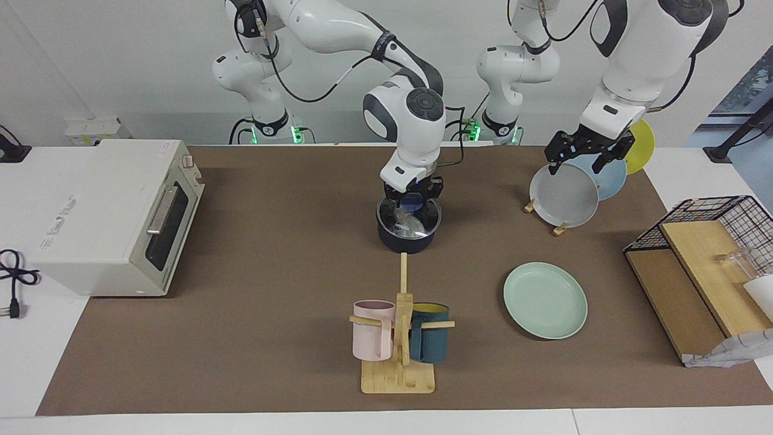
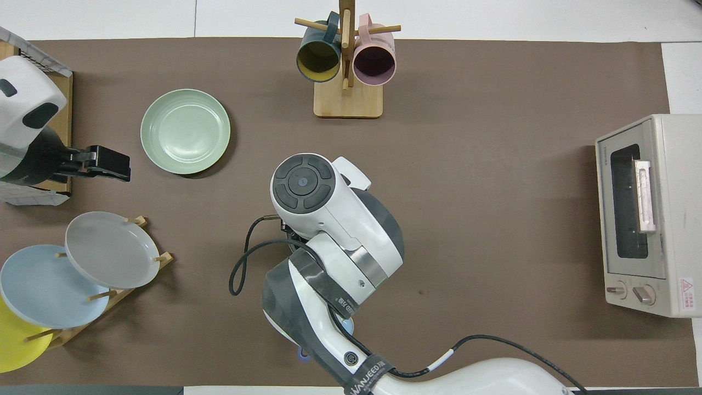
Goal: Transfer vermicelli from plate to pot
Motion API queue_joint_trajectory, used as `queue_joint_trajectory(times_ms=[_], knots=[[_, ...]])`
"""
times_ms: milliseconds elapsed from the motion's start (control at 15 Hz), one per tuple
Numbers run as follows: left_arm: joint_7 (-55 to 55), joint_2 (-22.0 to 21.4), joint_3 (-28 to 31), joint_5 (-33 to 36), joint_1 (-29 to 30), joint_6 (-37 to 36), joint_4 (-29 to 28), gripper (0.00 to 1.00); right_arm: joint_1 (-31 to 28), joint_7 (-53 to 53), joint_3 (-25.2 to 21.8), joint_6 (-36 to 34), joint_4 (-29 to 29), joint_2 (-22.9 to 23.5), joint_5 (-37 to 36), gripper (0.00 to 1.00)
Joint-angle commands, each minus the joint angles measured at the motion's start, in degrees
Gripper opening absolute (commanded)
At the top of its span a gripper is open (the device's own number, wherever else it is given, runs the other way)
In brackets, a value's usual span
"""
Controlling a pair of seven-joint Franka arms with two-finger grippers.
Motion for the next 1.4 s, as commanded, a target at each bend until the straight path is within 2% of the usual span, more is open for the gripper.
queue_joint_trajectory(times_ms=[0, 400, 533, 1000, 1200, 1333], knots=[[0.58, -0.31, -0.24, 1.38, 0.25, 1.21, -0.59, 1.00, -0.91, 1.08, 0.42, 1.74, -2.32, -1.25, 0.84, 1.00], [0.67, -0.57, -0.24, 1.38, 0.16, 1.12, -1.21, 1.00, -3.01, 0.11, 0.16, 0.95, -1.70, -2.48, -0.12, 1.00], [0.23, -0.48, -0.24, 1.38, -0.10, 1.12, -1.12, 1.00, -6.60, -1.72, 0.16, 0.34, -1.70, -4.67, -0.21, 1.00], [0.32, -0.57, -0.24, 1.38, 0.42, 0.94, -1.12, 1.00, -24.26, -18.41, -0.20, -12.12, -0.83, -15.04, -0.21, 1.00], [0.14, -0.57, -0.15, 1.38, 0.51, 0.85, -1.12, 1.00, -28.15, -22.55, -0.46, -19.95, 0.93, -18.99, -0.91, 1.00], [0.05, -0.57, -0.07, 1.38, 0.60, 0.85, -1.12, 1.00, -29.38, -26.94, -0.37, -22.85, 1.02, -20.93, -4.67, 1.00]])
